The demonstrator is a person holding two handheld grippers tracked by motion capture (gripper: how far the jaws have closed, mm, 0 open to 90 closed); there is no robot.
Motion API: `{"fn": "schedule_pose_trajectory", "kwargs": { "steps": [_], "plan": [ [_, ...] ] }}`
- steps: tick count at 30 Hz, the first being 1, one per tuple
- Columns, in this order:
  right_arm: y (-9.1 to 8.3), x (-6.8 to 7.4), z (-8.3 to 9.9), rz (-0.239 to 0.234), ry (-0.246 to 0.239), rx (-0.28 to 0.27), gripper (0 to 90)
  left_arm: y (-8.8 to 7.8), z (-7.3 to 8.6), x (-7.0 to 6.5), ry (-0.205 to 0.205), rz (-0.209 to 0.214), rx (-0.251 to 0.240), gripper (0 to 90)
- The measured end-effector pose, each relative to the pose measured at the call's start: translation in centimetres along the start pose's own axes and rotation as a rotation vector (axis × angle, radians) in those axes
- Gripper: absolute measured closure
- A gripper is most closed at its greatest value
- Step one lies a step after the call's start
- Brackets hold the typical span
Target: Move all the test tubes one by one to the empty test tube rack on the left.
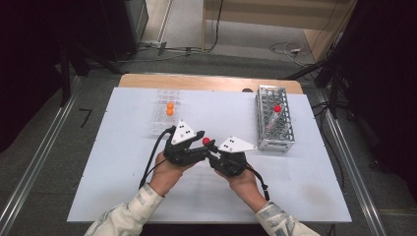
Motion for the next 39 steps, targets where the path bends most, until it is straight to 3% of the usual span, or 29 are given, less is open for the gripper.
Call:
{"fn": "schedule_pose_trajectory", "kwargs": {
  "steps": [10, 15, 22, 27, 39],
  "plan": [
    [-0.1, 0.0, 0.0, -0.002, 0.004, -0.002, 71.1, 0.0, 0.0, -0.2, 0.014, 0.006, -0.004, 68.4],
    [-0.1, 0.0, -0.1, -0.003, 0.004, -0.002, 70.9, 0.0, 0.0, -0.2, 0.015, 0.007, -0.007, 69.2],
    [0.0, 0.1, 0.0, -0.018, 0.001, 0.015, 45.0, -0.3, -0.1, 0.1, 0.005, 0.005, -0.007, 69.9],
    [-0.1, -0.5, 0.2, 0.002, 0.011, 0.038, 28.5, -0.9, -0.1, 1.2, -0.01, -0.012, -0.007, 69.9],
    [-1.5, -3.2, 1.3, 0.056, 0.047, 0.053, 25.0, -3.0, 0.2, 4.8, -0.07, -0.078, -0.019, 69.9]
  ]
}}
Point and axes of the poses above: each handheld gripper's, and its own axes: y roughly forward along the jaws, z roughly out of its underside, x roughly to its left, the point moved 9 cm from there along y, roughly forward along the jaws, and after that the axes turned 6 degrees about y, right-handed, at the moved point
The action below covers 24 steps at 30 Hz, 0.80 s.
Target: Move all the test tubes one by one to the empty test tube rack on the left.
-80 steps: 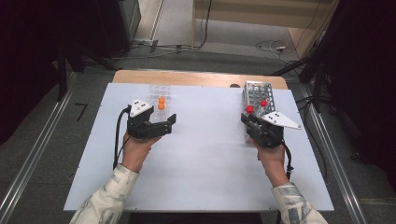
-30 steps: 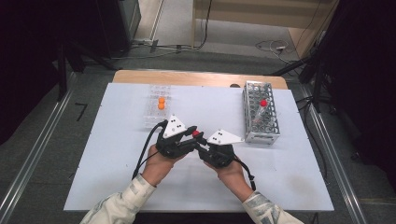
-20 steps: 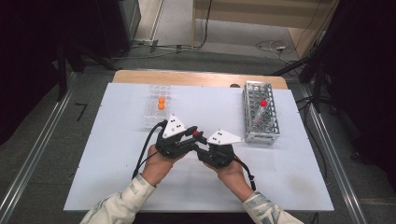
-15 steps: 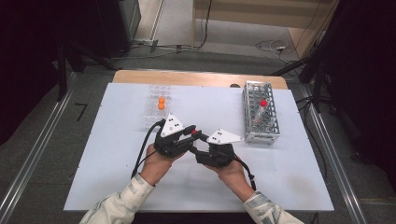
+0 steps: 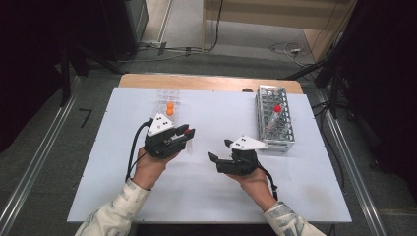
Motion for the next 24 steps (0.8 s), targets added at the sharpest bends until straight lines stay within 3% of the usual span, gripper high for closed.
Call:
{"fn": "schedule_pose_trajectory", "kwargs": {
  "steps": [24],
  "plan": [
    [-2.7, -3.4, 0.0, 0.054, 0.049, -0.033, 25.0, -3.5, -1.5, 6.1, -0.072, -0.14, -0.049, 69.9]
  ]
}}
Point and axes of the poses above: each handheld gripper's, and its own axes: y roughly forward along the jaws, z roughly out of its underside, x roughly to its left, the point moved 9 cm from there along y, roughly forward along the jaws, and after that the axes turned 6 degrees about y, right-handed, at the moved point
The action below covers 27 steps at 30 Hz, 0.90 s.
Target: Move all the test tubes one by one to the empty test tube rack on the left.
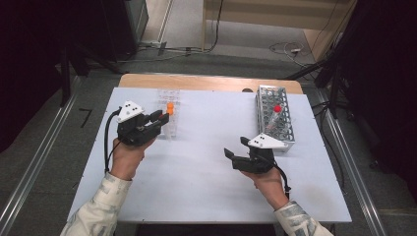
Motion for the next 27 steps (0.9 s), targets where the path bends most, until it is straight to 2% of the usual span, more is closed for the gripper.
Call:
{"fn": "schedule_pose_trajectory", "kwargs": {
  "steps": [8, 16, 21, 27],
  "plan": [
    [-0.3, -0.4, -0.1, 0.006, 0.01, -0.007, 25.1, 0.5, -1.0, 1.4, 0.0, -0.041, -0.001, 69.9],
    [-0.3, -0.5, -0.1, 0.006, 0.008, -0.005, 25.0, 1.9, -2.0, 3.9, -0.023, -0.112, 0.0, 69.9],
    [-0.4, -0.5, -0.1, 0.007, 0.01, -0.006, 25.1, 2.8, -2.2, 5.1, -0.044, -0.131, 0.007, 69.9],
    [-0.4, -0.6, -0.2, 0.006, 0.012, -0.008, 25.1, 3.4, -3.1, 5.5, -0.044, -0.138, 0.001, 70.0]
  ]
}}
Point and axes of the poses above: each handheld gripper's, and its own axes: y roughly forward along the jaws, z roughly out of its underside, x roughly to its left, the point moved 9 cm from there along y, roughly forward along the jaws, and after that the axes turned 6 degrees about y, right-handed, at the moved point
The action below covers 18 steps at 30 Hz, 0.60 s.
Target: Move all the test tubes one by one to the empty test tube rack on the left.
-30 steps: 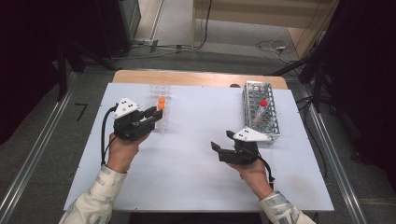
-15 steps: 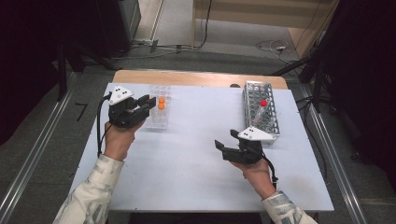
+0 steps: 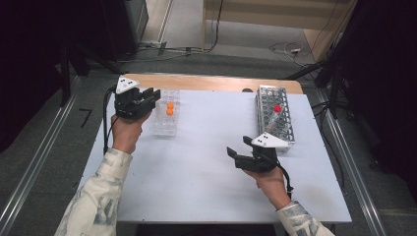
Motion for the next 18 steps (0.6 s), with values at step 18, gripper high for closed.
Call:
{"fn": "schedule_pose_trajectory", "kwargs": {
  "steps": [18],
  "plan": [
    [0.0, 0.0, 0.0, -0.001, 0.003, -0.001, 25.3, 1.5, -0.7, 0.3, 0.0, -0.024, -0.011, 70.4]
  ]
}}
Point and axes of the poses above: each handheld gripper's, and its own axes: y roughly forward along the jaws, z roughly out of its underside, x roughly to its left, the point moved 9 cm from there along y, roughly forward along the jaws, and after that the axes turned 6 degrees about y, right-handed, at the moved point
